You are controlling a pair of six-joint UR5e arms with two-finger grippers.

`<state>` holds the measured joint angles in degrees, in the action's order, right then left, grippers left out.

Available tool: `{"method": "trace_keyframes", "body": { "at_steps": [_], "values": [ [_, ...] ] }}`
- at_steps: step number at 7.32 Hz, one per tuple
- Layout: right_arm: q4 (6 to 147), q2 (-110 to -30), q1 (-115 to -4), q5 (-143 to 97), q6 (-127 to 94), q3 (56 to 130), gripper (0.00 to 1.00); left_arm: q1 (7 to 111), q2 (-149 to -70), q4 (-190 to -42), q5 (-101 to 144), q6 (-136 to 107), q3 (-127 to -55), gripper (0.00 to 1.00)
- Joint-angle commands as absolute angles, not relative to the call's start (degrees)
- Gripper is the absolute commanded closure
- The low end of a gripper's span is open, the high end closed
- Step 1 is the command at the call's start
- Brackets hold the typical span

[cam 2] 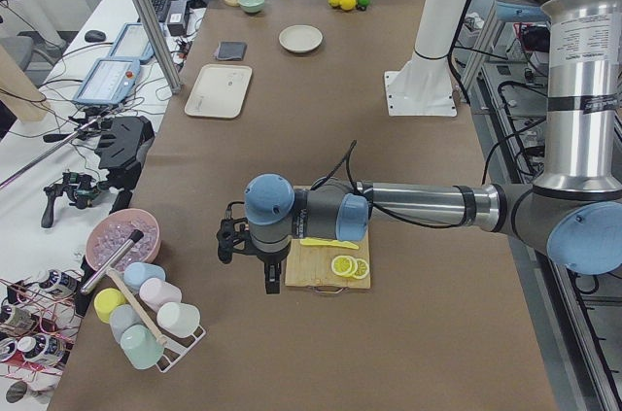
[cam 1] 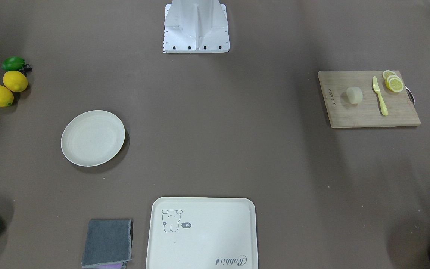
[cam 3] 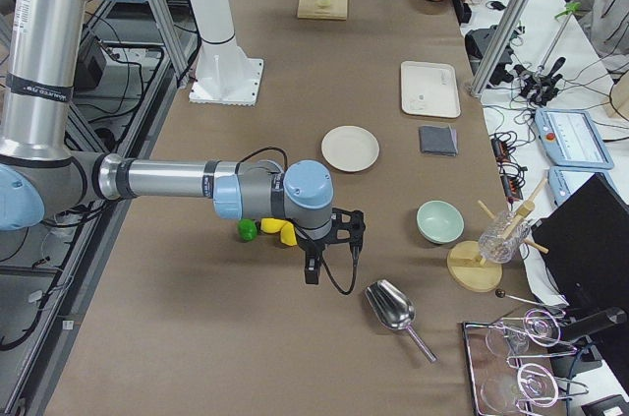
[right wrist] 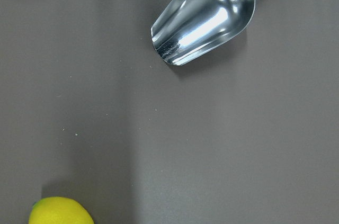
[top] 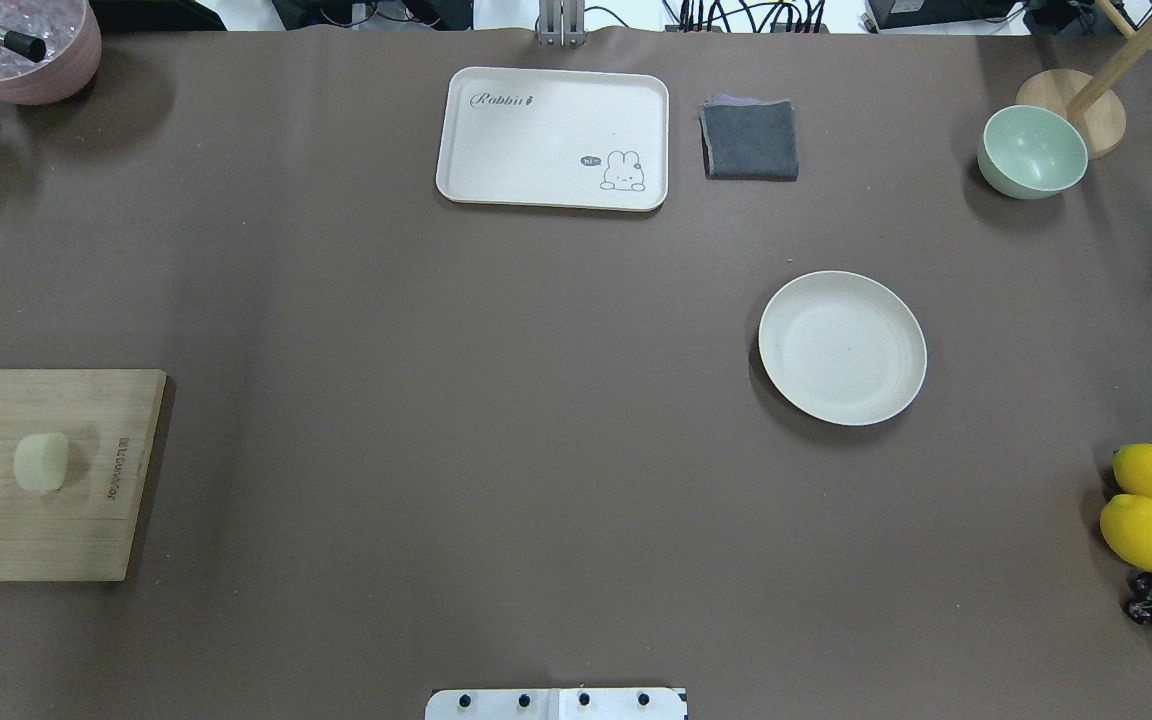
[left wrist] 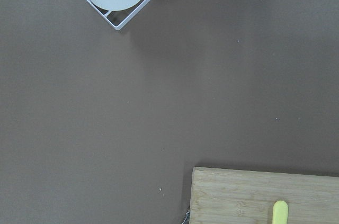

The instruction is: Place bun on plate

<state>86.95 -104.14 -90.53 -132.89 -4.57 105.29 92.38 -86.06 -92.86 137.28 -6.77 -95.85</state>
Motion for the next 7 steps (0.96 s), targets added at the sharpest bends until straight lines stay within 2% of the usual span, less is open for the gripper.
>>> {"method": "trace_keyframes", "body": {
  "at_steps": [1,7],
  "values": [
    [86.9,-104.2,-90.5,-132.9,-4.6,105.3,0.0,91.7,-85.5,-92.9,137.1,-6.7,-95.9,0.02],
    [86.7,-103.4,-90.5,-132.9,-4.6,108.3,0.0,91.6,-84.1,-93.3,137.2,-6.8,-99.3,0.02]
  ]
}}
